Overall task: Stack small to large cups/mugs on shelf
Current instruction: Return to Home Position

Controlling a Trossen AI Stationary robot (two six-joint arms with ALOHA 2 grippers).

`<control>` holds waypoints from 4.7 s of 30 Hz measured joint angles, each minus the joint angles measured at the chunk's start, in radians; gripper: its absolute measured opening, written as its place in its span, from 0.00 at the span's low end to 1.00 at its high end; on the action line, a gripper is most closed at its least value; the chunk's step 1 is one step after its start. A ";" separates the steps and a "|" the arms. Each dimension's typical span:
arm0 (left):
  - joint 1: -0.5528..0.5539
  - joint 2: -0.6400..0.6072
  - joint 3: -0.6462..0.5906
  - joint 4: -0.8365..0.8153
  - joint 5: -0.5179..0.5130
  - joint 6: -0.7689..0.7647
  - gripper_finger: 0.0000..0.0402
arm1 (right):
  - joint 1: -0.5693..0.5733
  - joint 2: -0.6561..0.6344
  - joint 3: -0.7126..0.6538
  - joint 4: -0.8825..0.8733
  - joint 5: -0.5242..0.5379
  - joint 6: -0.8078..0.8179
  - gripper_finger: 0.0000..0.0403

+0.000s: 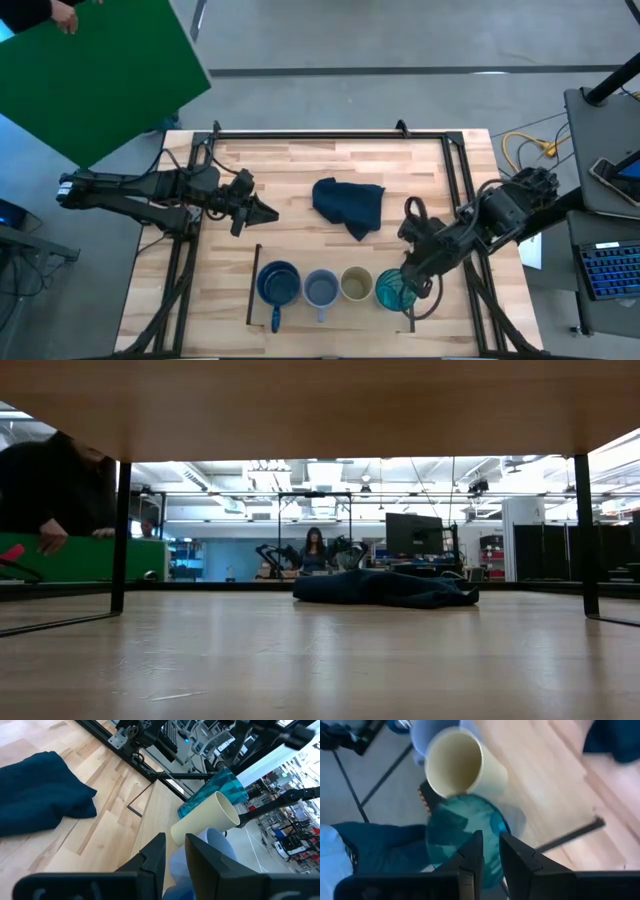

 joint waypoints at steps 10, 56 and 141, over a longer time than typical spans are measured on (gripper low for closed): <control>0.000 0.000 0.000 0.000 0.001 -0.004 0.15 | 0.000 -0.003 0.158 -0.003 0.190 -0.135 0.14; -0.114 -0.431 -0.658 1.320 0.216 0.248 0.15 | 0.021 -0.253 0.006 0.394 0.480 -0.546 0.14; -0.110 -0.686 -0.848 0.332 -0.055 0.151 0.15 | 0.013 -1.603 -1.307 0.081 0.637 -0.215 0.14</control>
